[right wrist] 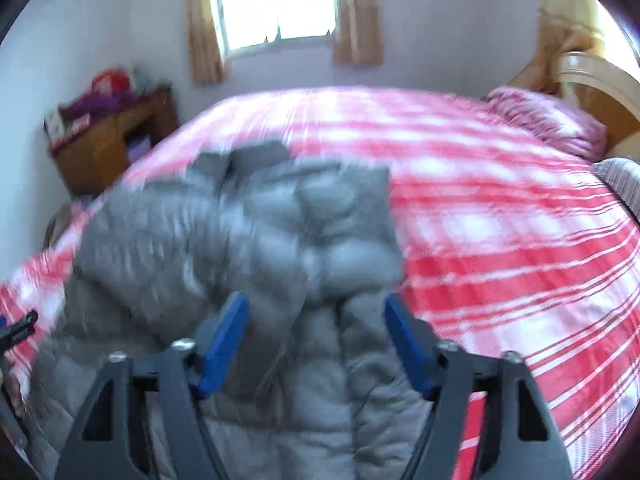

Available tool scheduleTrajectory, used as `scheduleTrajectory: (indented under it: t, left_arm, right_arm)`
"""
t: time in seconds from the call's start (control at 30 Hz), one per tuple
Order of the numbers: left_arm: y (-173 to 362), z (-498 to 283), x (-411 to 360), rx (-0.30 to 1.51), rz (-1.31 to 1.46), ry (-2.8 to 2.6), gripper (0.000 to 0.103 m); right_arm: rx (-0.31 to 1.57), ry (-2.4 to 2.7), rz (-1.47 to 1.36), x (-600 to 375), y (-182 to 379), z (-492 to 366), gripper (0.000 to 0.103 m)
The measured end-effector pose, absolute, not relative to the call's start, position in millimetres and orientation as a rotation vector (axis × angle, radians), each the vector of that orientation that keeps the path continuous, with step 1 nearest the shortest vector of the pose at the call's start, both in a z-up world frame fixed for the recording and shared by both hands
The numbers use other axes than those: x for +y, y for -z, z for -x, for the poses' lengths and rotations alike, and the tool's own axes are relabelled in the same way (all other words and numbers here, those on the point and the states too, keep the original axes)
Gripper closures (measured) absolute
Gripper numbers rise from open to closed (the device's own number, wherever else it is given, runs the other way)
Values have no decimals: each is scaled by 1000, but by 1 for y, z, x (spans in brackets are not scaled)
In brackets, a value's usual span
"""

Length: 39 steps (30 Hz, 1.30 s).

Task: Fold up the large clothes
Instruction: 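Press both tools onto the folded jacket to smooth it flat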

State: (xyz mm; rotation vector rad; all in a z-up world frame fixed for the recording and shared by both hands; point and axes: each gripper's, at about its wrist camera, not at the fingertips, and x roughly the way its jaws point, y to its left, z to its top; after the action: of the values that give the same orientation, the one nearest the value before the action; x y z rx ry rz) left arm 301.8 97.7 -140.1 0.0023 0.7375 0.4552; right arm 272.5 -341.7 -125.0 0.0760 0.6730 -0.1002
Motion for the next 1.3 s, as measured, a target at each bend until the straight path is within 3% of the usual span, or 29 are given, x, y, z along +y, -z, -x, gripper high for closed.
scheduleTrajectory:
  t: [0.1,0.23,0.37,0.57,1.3]
  left_arm:
    - [106,-330,64,711,47,-342,2]
    - [99,-373,23,678,82,-254,2]
    - [126,-413,-10,668,19,-239,2]
    - [202,-463,-16,828,-16,-235,2]
    - [225,-473,-11,909,20,-210,1]
  right_arm:
    - [639,79,-118,-337,108,-282,42]
    - [629,22,-129,-308,117,-311,42]
    - [652,-23,-122,-288,141,-336,42]
    - [706,-30,-59,-283,186,-362,42]
    - [838,44,-16,-286,221,-387,42]
